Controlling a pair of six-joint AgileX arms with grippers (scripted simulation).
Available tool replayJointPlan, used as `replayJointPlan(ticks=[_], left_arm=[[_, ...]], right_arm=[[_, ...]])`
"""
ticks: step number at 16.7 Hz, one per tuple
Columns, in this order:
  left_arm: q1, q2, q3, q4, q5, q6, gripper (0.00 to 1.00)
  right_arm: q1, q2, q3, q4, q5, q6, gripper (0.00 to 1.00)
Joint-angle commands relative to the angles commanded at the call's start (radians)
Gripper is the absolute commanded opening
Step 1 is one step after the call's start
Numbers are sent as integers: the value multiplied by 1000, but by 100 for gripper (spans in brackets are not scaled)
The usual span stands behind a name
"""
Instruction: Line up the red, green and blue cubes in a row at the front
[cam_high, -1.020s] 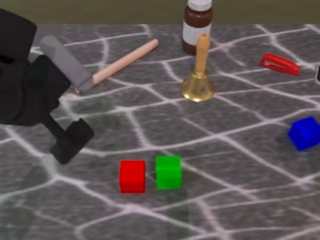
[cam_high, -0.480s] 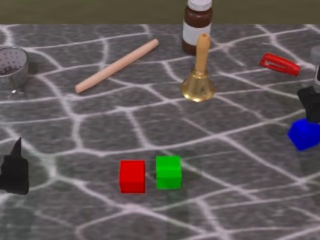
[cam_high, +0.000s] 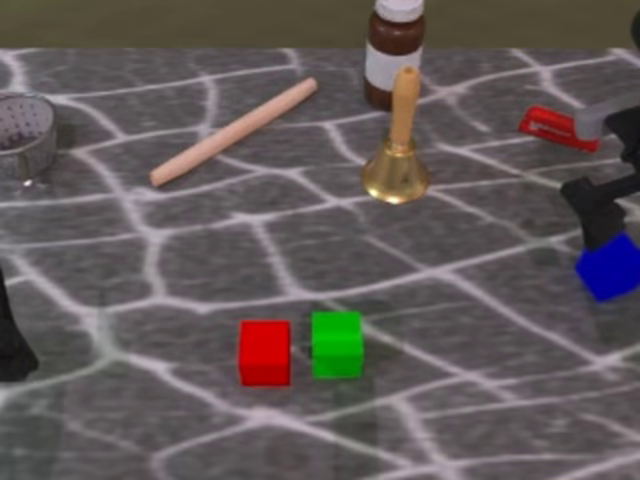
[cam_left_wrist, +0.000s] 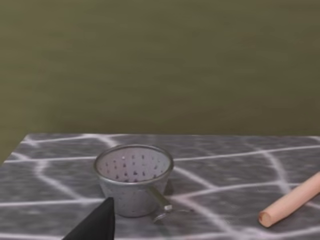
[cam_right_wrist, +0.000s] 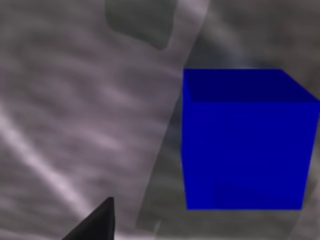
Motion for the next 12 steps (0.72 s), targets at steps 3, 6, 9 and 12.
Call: replayJointPlan(ticks=[3,6,9,12], left_arm=[[1,-4,-2,3,0,-2,100],[1,-4,-2,3,0,-2,100],[1,-4,-2,3,0,-2,100],[1,-4,-2,3,0,-2,100]], right_arm=[[0,3,3,-2,0,0,100],[-5,6,1,2,0,-1,100],[-1,35,-42,73,0,-1,100],[0,85,-111,204,1,1,100]])
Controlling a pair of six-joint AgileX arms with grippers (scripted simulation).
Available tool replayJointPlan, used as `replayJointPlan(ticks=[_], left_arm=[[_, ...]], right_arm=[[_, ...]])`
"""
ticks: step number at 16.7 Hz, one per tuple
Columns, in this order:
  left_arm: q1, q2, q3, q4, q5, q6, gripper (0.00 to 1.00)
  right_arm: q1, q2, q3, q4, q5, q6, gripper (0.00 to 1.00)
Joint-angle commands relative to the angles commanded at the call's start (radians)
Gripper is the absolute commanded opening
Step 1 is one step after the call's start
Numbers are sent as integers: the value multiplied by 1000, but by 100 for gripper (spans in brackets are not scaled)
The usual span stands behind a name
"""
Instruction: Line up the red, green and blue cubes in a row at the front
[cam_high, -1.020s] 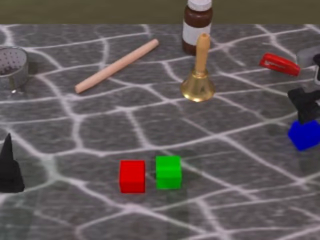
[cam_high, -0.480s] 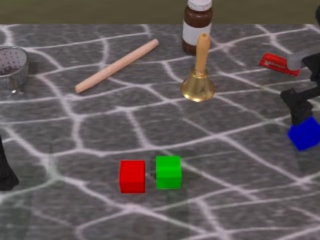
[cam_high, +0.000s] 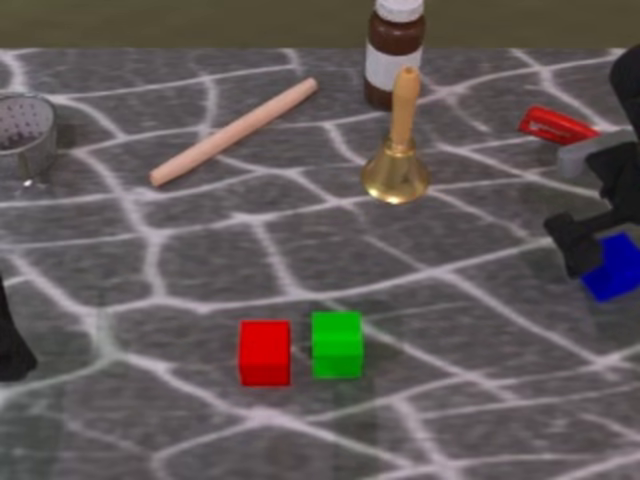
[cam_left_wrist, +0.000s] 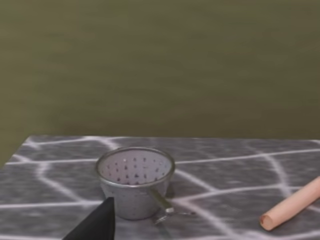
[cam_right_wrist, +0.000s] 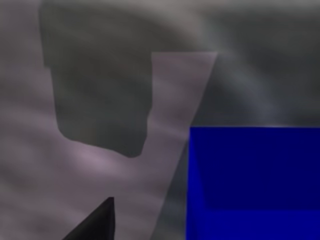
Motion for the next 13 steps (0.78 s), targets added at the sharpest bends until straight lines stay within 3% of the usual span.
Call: replayJointPlan(ticks=[7,13], left_arm=[[0,0,0,0,0,0,100],[0,0,0,0,0,0,100]], right_arm=[[1,36,-44,70,0,1,100],[1,36,-44,70,0,1,55]])
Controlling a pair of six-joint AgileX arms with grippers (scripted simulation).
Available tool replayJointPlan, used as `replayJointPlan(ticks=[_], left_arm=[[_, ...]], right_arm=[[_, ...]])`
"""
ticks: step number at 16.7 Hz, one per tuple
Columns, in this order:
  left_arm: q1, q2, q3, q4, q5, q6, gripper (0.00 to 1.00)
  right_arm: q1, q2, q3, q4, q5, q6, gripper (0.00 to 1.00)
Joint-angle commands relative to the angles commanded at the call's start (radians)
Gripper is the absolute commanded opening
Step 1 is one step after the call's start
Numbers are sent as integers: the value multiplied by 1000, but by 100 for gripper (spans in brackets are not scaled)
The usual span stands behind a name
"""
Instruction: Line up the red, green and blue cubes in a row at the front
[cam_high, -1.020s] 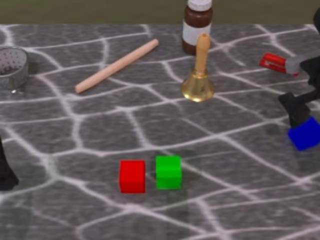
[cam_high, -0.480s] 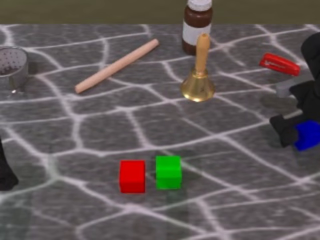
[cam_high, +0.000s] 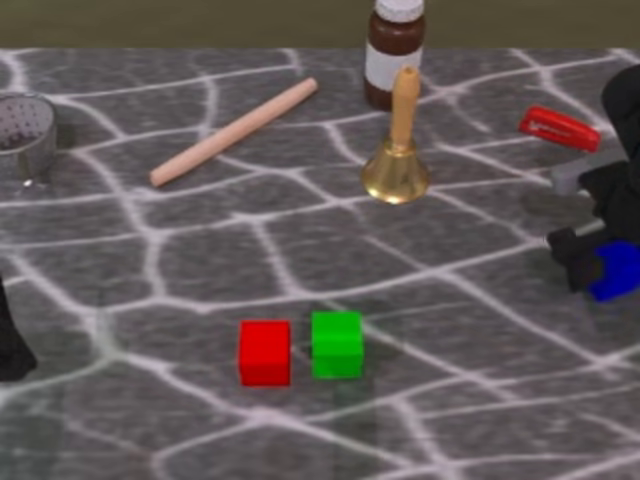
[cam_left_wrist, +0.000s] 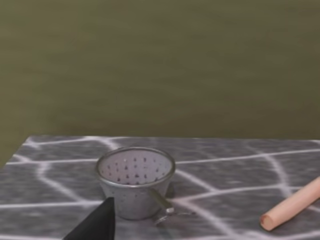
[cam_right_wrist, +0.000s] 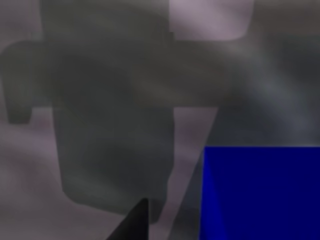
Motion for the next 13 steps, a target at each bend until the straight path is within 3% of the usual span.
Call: replayJointPlan(ticks=[7,13], left_arm=[[0,0,0,0,0,0,100],[0,0,0,0,0,0,100]], right_arm=[[0,0,0,0,0,0,2],[0,0,0,0,0,0,0]])
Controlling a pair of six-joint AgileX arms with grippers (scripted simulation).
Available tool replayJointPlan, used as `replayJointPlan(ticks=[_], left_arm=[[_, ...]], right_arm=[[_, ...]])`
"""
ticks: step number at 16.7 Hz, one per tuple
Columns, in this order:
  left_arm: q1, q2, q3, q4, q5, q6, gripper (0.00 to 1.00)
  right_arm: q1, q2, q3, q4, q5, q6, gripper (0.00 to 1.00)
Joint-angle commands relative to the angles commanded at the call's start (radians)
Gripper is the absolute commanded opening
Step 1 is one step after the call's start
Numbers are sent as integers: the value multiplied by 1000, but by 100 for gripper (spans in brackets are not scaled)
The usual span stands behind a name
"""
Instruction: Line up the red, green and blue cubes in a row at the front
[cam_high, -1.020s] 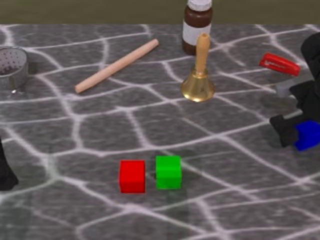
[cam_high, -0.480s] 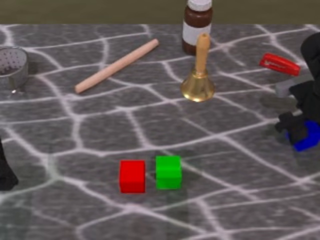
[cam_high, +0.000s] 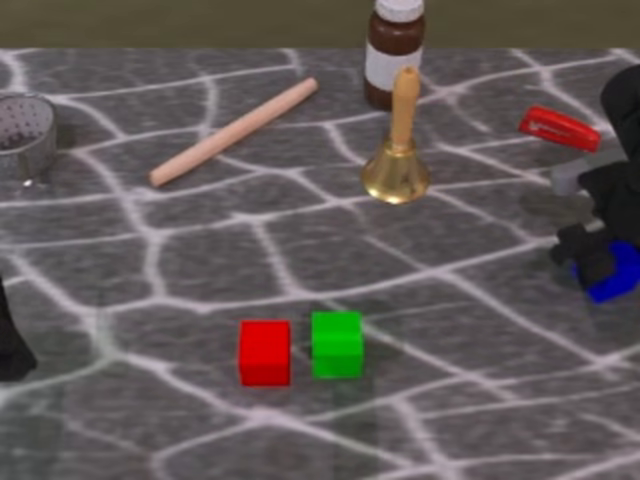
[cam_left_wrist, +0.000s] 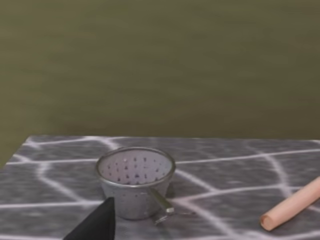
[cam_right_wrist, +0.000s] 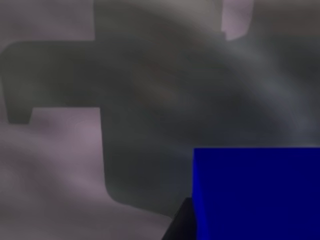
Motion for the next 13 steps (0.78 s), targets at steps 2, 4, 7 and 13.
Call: replayJointPlan(ticks=[2,4,7,13], left_arm=[[0,0,0,0,0,0,100],[0,0,0,0,0,0,100],[0,0,0,0,0,0,100],[0,0,0,0,0,0,100]], right_arm=[[0,0,0,0,0,0,0],[-2,-9,4,-7,-1,2,0],[1,-35,45,-76,-1,1,0],[7,-112,137,-244,-2,-1,0]])
